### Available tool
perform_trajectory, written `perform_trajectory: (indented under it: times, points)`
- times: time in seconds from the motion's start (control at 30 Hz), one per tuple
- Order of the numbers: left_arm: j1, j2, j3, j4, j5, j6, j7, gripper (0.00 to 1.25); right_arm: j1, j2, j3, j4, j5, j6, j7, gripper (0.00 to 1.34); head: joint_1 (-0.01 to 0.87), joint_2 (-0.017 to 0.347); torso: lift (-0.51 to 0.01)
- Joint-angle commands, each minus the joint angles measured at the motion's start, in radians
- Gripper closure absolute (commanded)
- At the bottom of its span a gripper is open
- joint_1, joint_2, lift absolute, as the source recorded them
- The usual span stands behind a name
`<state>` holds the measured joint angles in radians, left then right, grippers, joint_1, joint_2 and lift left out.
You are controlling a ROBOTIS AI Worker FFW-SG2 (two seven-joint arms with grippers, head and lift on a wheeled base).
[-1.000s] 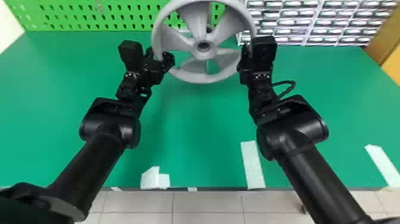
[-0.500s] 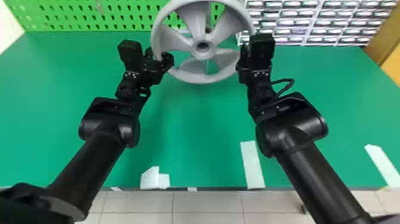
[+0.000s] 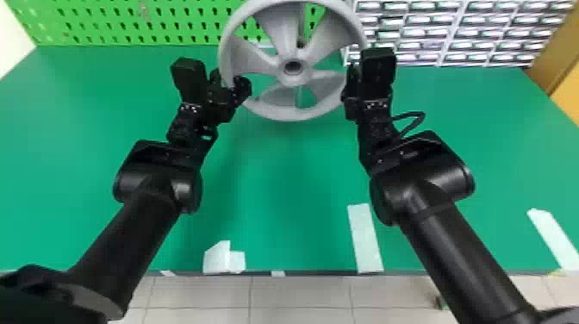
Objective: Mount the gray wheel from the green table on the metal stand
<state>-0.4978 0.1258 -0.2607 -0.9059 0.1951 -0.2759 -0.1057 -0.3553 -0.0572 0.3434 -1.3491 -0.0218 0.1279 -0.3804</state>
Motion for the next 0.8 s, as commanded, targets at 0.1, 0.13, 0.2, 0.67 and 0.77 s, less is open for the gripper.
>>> perform_trajectory:
  times: [0.1,0.13,0.2,0.67,0.77]
  points:
    - [-0.010,0.000,-0.002,0.025,-0.003,-0.034,0.031,0.84,-0.013,-0.007,0.008,0.022,0.006,-0.017,0.000,1.11,0.867,0.052,-0.100]
    - [-0.012,0.000,-0.002,0.028,-0.003,-0.040,0.031,0.84,-0.014,-0.007,0.008,0.028,0.006,-0.024,0.000,1.11,0.867,0.052,-0.100]
    - [-0.015,0.000,0.000,0.032,-0.003,-0.042,0.031,0.84,-0.019,-0.010,0.011,0.031,0.008,-0.025,0.000,1.11,0.867,0.052,-0.100]
    - [-0.042,0.002,-0.005,0.065,-0.003,-0.066,0.031,0.84,-0.039,-0.012,0.014,0.054,0.009,-0.047,0.003,1.11,0.867,0.052,-0.100]
    - [-0.045,0.002,0.000,0.068,-0.002,-0.062,0.031,0.84,-0.045,-0.012,0.014,0.059,0.009,-0.048,0.003,1.11,0.867,0.052,-0.100]
